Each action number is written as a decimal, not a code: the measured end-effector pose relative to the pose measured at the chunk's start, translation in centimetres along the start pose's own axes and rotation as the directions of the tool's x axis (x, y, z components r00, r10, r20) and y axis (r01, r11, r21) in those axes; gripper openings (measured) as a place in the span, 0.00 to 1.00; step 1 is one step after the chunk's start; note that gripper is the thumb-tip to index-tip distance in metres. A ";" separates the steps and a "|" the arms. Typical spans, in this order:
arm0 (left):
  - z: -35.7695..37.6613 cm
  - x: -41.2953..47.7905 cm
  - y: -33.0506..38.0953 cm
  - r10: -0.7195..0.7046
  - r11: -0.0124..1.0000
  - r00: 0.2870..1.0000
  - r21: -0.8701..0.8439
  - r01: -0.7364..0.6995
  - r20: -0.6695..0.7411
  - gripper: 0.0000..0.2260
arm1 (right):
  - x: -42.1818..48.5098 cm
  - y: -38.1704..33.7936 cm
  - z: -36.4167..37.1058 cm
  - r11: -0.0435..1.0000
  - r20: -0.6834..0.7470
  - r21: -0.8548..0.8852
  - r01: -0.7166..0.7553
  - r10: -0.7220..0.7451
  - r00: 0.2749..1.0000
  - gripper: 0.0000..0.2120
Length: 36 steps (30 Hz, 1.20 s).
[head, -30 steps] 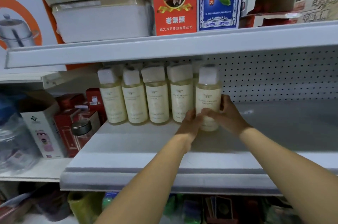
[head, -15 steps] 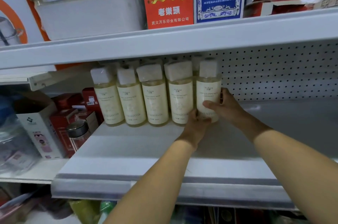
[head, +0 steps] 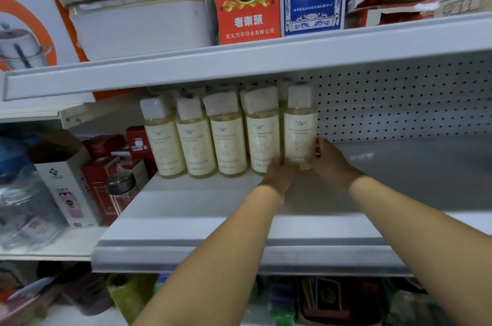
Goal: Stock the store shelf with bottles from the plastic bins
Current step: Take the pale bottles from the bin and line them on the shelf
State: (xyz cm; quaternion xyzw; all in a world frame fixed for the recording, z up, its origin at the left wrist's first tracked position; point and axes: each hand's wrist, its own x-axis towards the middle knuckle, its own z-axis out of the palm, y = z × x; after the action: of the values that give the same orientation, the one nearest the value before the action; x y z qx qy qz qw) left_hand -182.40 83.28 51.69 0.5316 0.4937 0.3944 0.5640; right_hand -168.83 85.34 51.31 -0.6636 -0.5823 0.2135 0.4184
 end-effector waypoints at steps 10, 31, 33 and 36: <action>-6.5 -6.6 0.7 -0.072 0.880 0.996 -0.474 0.037 -0.056 0.13 | -6.4 -5.3 2.0 0.993 -0.146 0.119 0.019 -0.001 0.989 0.11; -31.3 -22.0 -10.2 -0.104 0.878 0.964 -0.478 -0.027 -0.245 0.07 | -23.7 -19.4 23.2 0.909 0.182 0.404 0.101 -0.188 0.965 0.09; -33.3 -22.8 -12.4 -0.147 0.880 0.955 -0.474 0.008 -0.256 0.07 | -25.5 -19.1 25.7 0.909 0.233 0.412 0.064 -0.173 0.957 0.09; -35.9 -23.9 -16.4 -0.238 0.871 0.930 -0.486 0.075 -0.282 0.08 | -27.9 -17.6 29.6 0.909 0.319 0.417 -0.013 -0.133 0.938 0.10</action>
State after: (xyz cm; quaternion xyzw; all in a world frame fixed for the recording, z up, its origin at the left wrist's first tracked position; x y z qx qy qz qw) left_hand -223.56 65.60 40.63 0.2635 0.5139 0.5377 0.6143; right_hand -208.56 67.43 43.21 -0.4947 -0.6077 0.4299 0.4486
